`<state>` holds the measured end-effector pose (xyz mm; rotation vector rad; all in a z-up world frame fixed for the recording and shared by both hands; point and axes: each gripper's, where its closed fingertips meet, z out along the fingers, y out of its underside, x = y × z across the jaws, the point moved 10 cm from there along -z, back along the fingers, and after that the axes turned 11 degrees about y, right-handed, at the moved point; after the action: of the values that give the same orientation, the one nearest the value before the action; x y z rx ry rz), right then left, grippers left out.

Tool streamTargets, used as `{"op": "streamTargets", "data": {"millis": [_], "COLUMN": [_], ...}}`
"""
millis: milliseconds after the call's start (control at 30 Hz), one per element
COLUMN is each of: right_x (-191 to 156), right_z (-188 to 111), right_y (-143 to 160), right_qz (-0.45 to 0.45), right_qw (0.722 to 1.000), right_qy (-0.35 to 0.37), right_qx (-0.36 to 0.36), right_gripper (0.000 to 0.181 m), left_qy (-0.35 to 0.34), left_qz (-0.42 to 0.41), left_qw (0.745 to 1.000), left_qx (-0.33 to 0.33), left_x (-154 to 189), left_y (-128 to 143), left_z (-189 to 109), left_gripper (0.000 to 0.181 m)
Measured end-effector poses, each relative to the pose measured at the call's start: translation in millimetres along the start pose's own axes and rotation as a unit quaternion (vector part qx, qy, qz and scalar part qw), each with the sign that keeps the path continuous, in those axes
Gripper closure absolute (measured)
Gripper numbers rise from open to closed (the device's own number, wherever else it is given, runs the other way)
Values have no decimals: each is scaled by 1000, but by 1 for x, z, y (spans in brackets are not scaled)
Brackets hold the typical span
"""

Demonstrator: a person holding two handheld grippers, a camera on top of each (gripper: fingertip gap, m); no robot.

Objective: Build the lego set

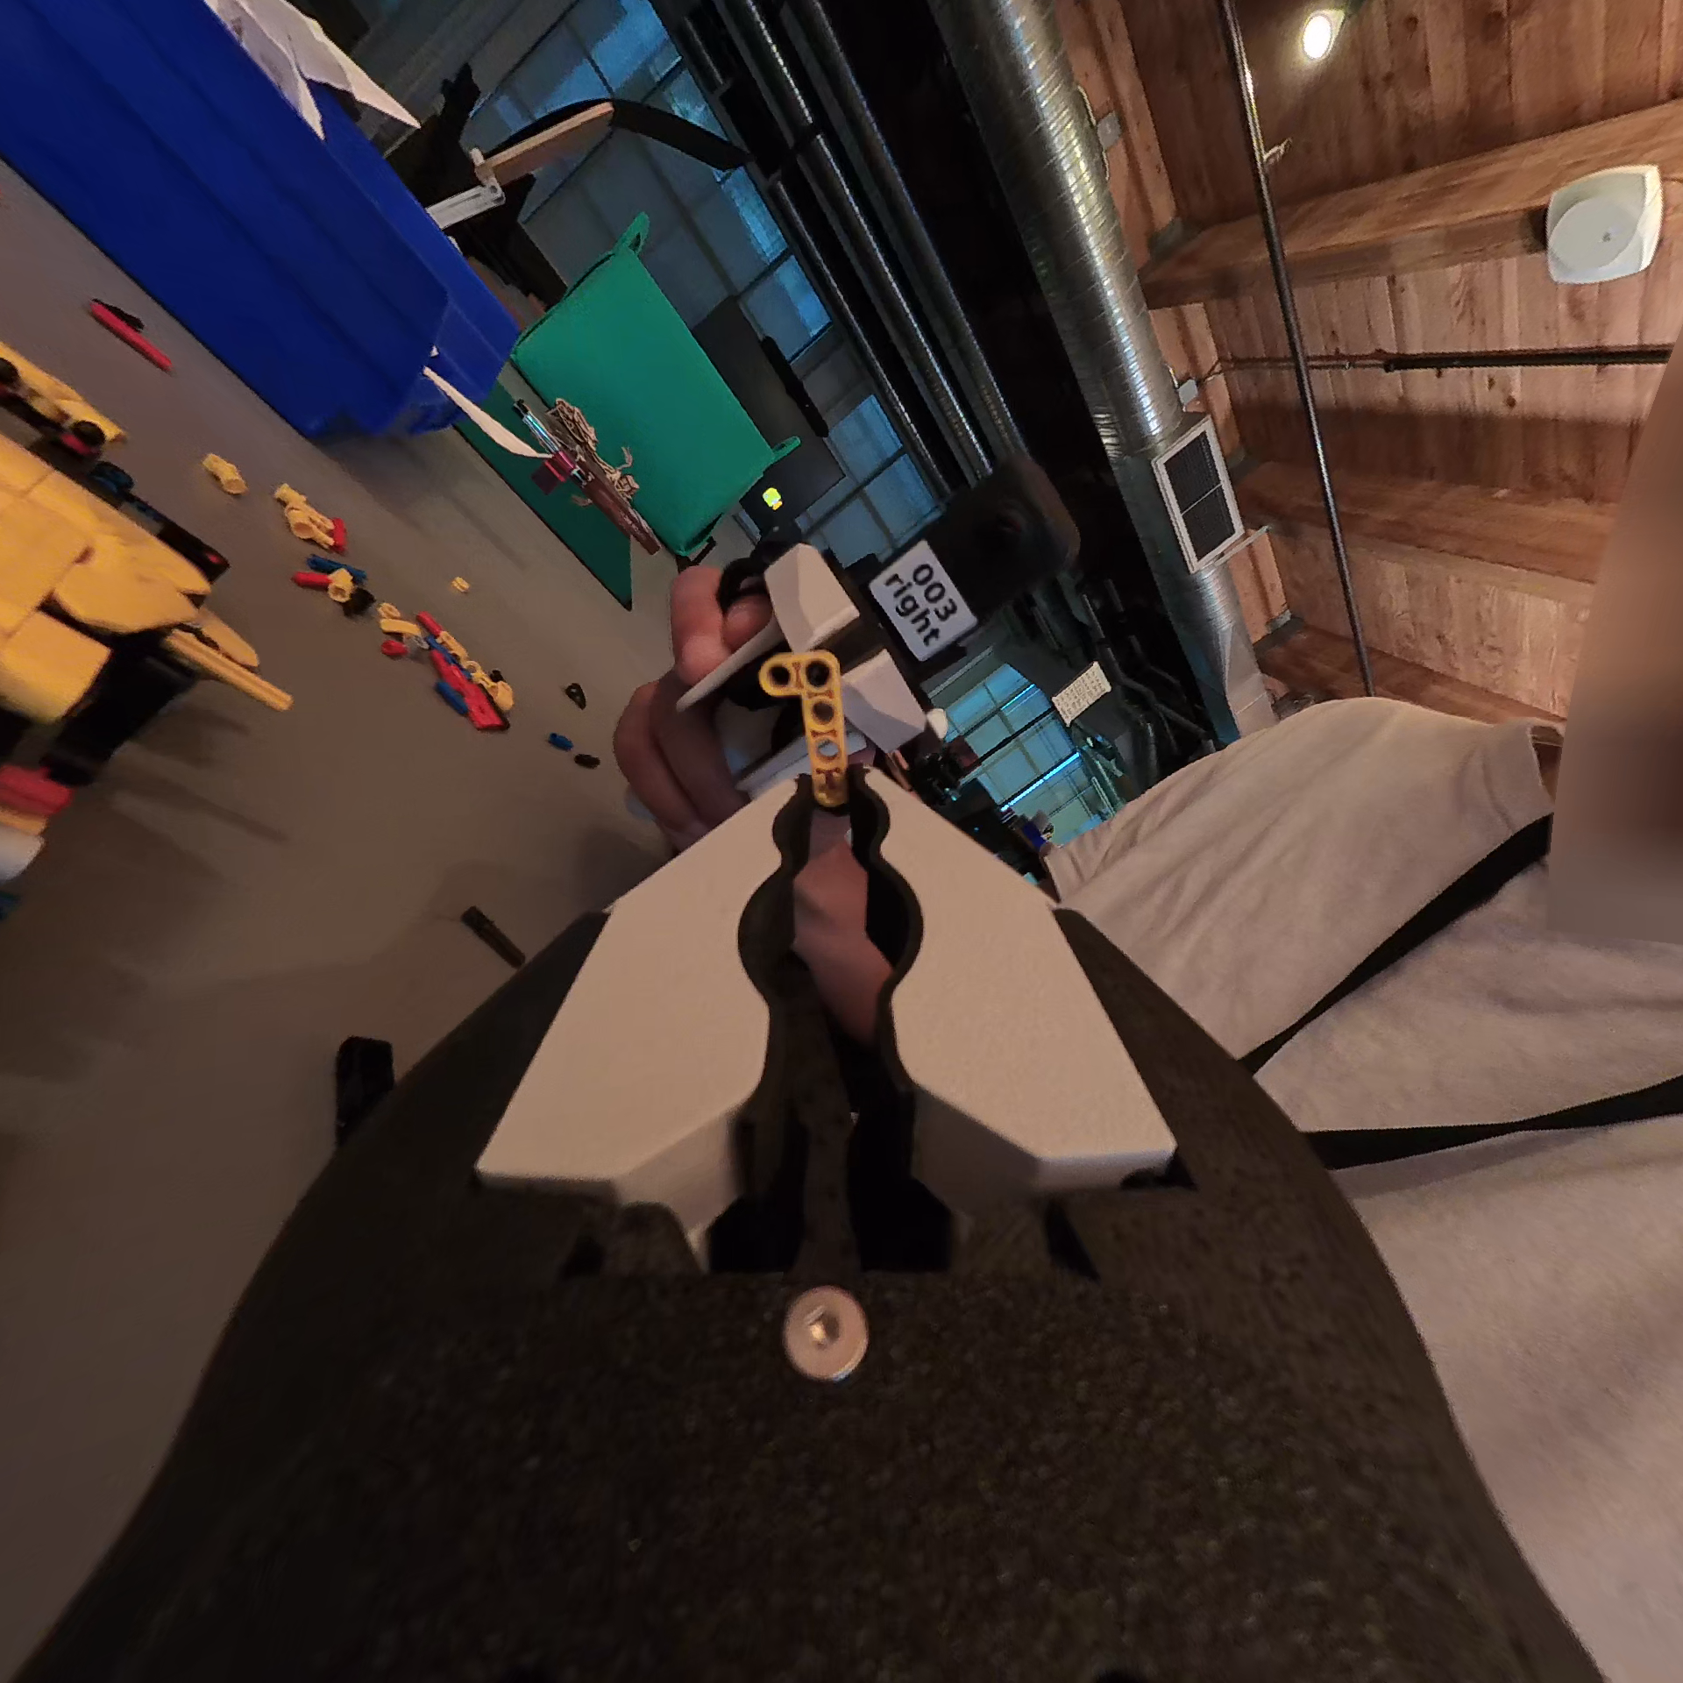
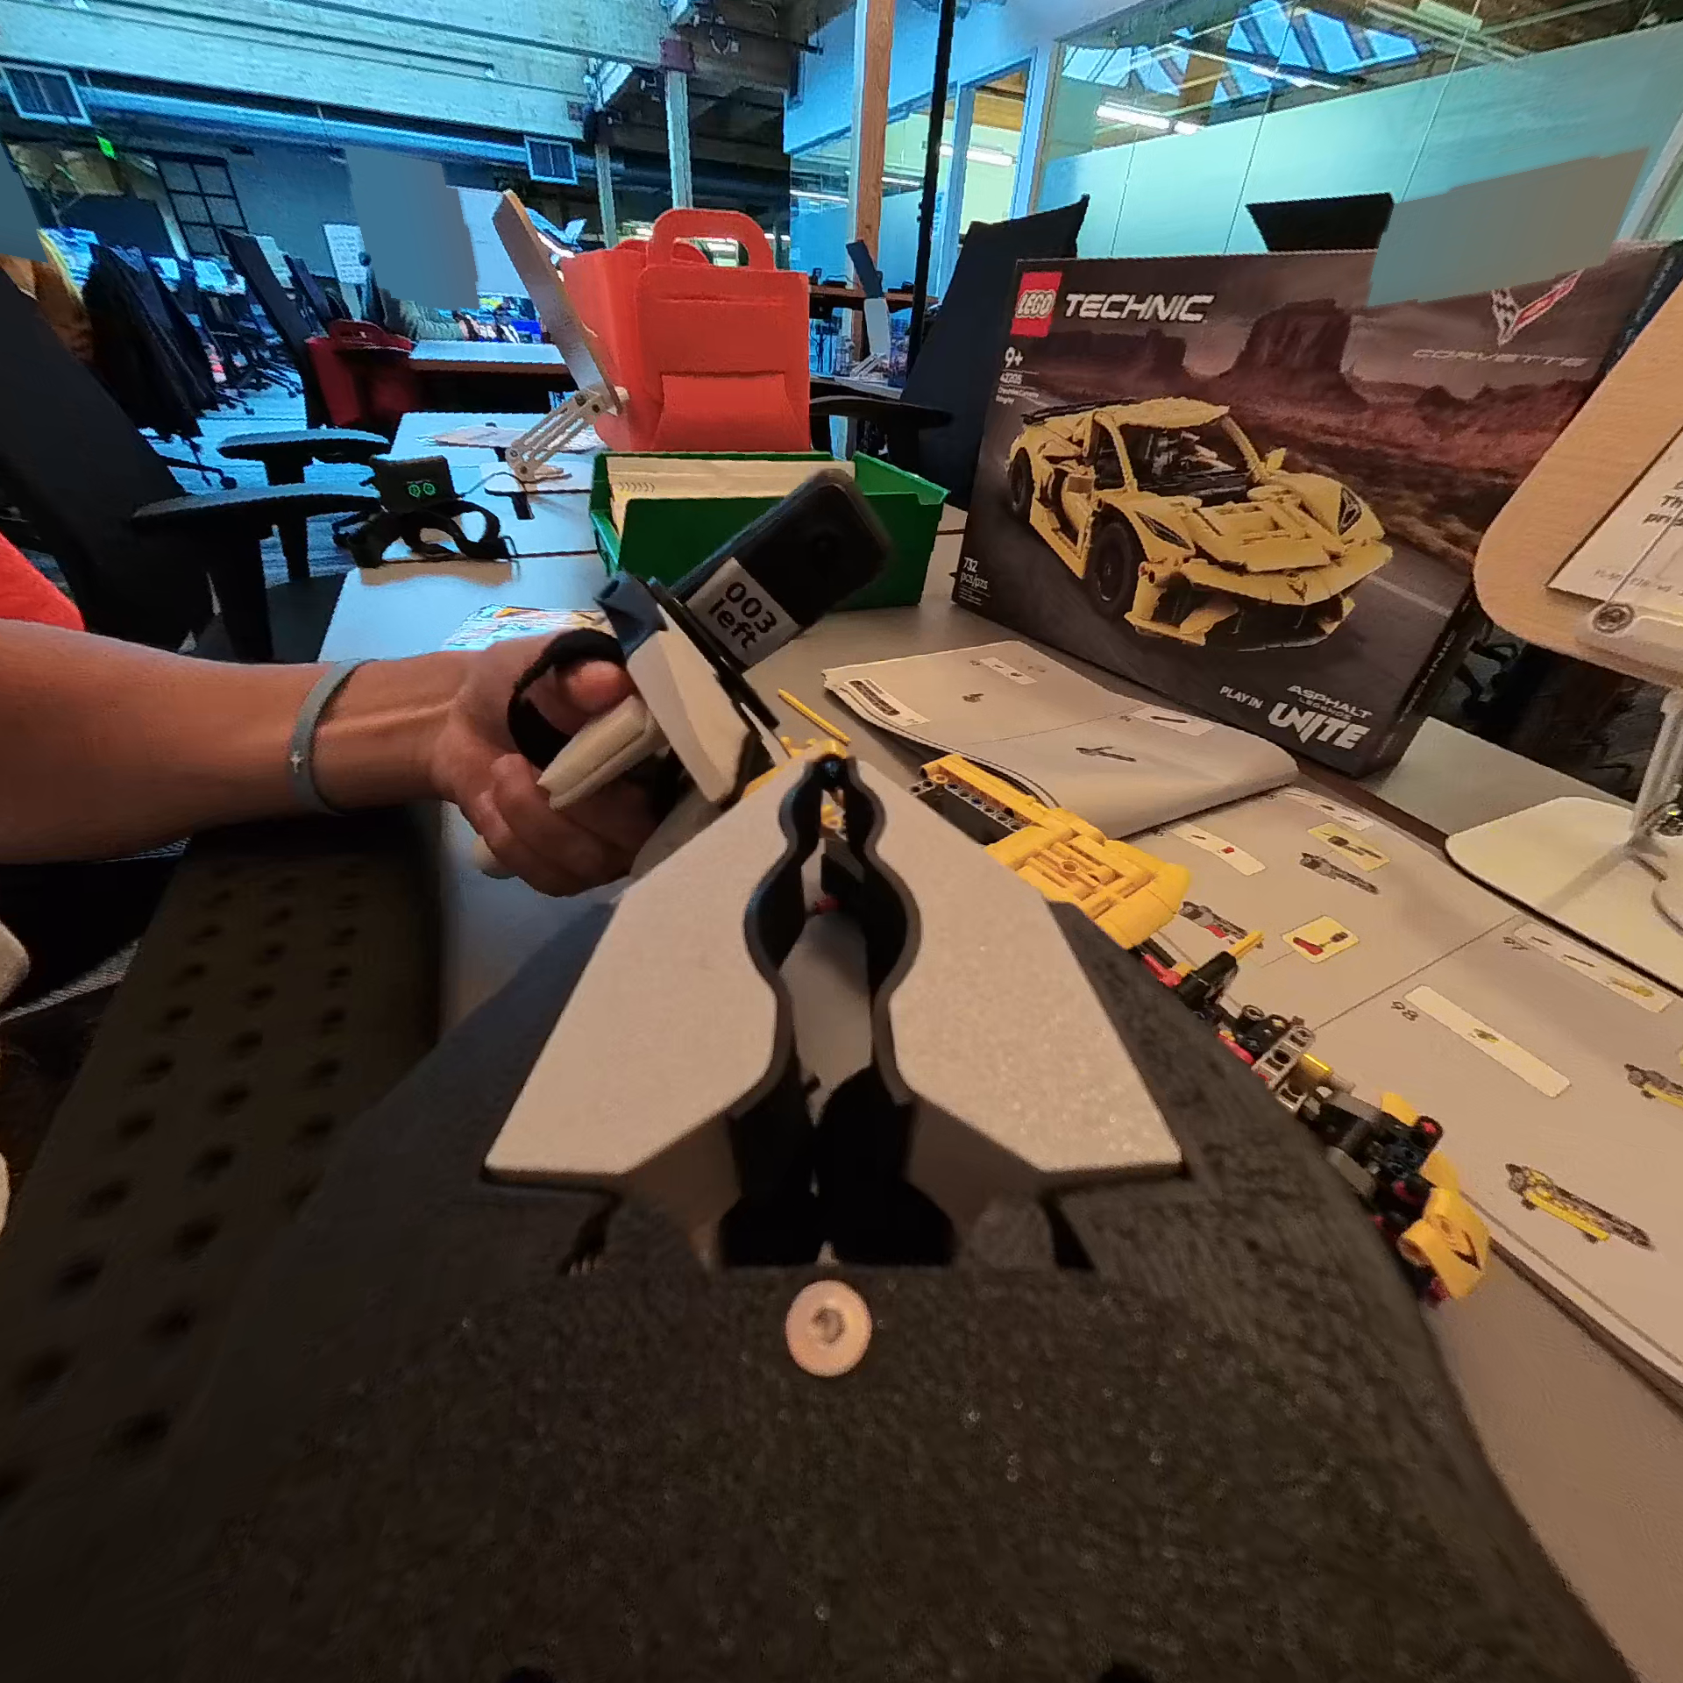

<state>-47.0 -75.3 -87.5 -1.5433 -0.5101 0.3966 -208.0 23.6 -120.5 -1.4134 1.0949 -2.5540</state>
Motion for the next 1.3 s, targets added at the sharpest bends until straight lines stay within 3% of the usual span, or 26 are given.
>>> {"op": "streamTargets", "data": {"millis": [367, 467, 533, 600, 667, 833, 1033, 1167, 1300], "right_x": [2, 18, 35, 45, 51, 52, 44, 38, 30], "right_z": [1, -12, -25, -31, -30, -15, 4, 3, -4], "right_y": [2, -2, 7, 32, 48, 61, 72, 72, 72], "right_qz": [24, 39, 37, -13, -55, -165, -194, -227, -256], "right_qw": [1000, 998, 987, 960, 937, 904, 862, 864, 873], "right_qy": [-16, -46, -101, -147, -183, -254, -328, -325, -287], "right_qx": [1, -30, -117, -238, -292, -303, -334, -311, -299], "right_gripper": [177, 165, 158, 152, 150, 153, 149, 172, 174], "left_qy": [-7, -33, -45, -52, -55, -56, -49, -48, -52], "left_qz": [-1, 12, 17, 17, 17, 25, 32, 32, 33], "left_qw": [1000, 999, 999, 998, 998, 998, 998, 998, 998], "left_qx": [1, 5, 11, 8, 0, -9, -1, -7, 2], "left_x": [-1, -1, -1, -2, -3, -2, 1, 0, 0], "left_y": [0, -3, -6, -6, -4, -2, -6, -5, -6], "left_z": [-1, -7, -10, -10, -7, -5, -9, -8, -9], "left_gripper": [174, 175, 175, 175, 175, 175, 175, 174, 175]}}
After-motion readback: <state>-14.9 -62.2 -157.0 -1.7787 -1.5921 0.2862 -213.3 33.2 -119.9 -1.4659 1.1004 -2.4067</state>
